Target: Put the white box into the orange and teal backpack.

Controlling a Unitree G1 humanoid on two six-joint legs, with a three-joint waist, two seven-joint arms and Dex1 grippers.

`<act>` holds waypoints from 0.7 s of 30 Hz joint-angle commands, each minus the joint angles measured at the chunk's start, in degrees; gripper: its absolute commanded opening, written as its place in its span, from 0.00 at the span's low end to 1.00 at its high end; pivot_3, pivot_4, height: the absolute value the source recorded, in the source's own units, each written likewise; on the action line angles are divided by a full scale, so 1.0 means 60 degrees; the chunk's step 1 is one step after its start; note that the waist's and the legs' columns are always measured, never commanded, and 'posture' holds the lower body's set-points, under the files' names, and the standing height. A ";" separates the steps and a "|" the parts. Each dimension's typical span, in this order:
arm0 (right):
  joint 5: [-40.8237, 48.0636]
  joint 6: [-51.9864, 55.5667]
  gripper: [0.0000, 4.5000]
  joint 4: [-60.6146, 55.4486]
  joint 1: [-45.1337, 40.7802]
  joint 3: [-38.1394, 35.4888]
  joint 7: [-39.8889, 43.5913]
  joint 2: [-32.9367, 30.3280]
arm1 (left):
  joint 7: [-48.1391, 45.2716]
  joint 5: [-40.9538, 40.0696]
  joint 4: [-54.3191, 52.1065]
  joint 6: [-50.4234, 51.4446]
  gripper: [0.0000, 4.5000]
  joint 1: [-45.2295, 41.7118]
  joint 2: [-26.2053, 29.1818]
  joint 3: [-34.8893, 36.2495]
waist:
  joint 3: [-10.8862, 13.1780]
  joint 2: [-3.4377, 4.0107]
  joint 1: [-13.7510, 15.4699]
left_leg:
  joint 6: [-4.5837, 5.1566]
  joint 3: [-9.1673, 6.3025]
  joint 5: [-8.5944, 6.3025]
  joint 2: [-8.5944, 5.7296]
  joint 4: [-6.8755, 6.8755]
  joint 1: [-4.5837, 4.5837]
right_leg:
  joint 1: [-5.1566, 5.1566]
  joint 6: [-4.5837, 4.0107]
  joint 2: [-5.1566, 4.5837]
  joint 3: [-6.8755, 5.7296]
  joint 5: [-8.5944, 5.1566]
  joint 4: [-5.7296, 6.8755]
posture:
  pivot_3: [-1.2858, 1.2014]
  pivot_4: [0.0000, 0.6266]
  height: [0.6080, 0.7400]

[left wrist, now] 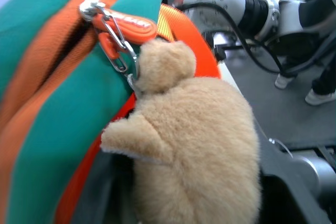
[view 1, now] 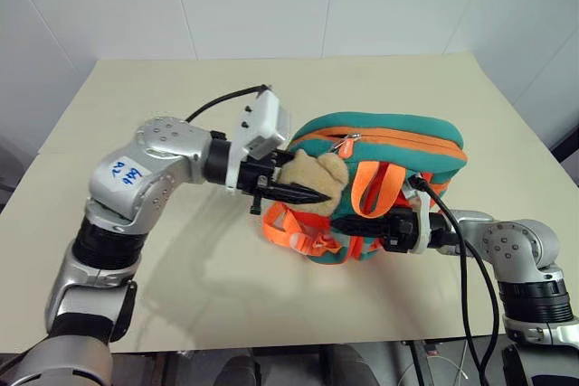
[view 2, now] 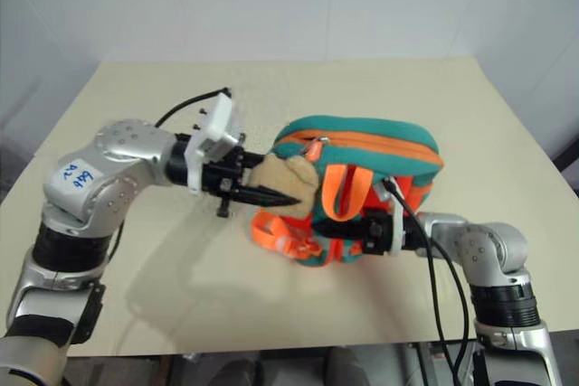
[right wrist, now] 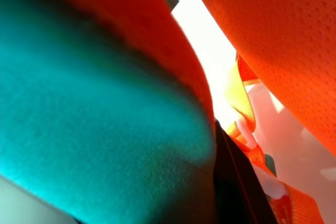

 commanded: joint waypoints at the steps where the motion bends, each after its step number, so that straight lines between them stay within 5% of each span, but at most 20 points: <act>1: 0.0154 0.0010 0.12 -0.0214 0.0022 -0.0076 -0.0018 0.0013 | -0.1154 -0.0238 0.0822 -0.0575 0.29 0.0020 0.0877 0.0922 | 0.0000 0.0000 0.0011 | 0.0000 0.0001 0.0000 0.0000 -0.0001 0.0000 | -0.0001 -0.0001 0.0000 0.0000 -0.0001 -0.0001 | 0.52 0.24 1.00; 10: 0.0293 0.0087 0.12 -0.0307 0.0092 -0.0129 -0.0127 0.0057 | -0.2126 0.0717 0.3722 -0.1444 0.29 -0.0606 0.1857 0.0883 | 0.0000 0.0000 0.0020 | 0.0002 -0.0002 -0.0001 -0.0001 -0.0014 -0.0003 | 0.0002 0.0000 -0.0001 -0.0009 0.0000 0.0009 | 0.52 0.24 1.00; 21: 0.0612 0.0269 0.12 -0.0556 0.0231 -0.0313 -0.0485 0.0138 | -0.1278 0.2520 0.5653 -0.3194 0.29 0.0358 0.0162 -0.0206 | -0.0001 -0.0001 0.0059 | 0.0002 0.0003 -0.0001 0.0000 -0.0003 -0.0012 | -0.0006 -0.0001 -0.0003 -0.0007 0.0000 0.0025 | 0.52 0.24 1.00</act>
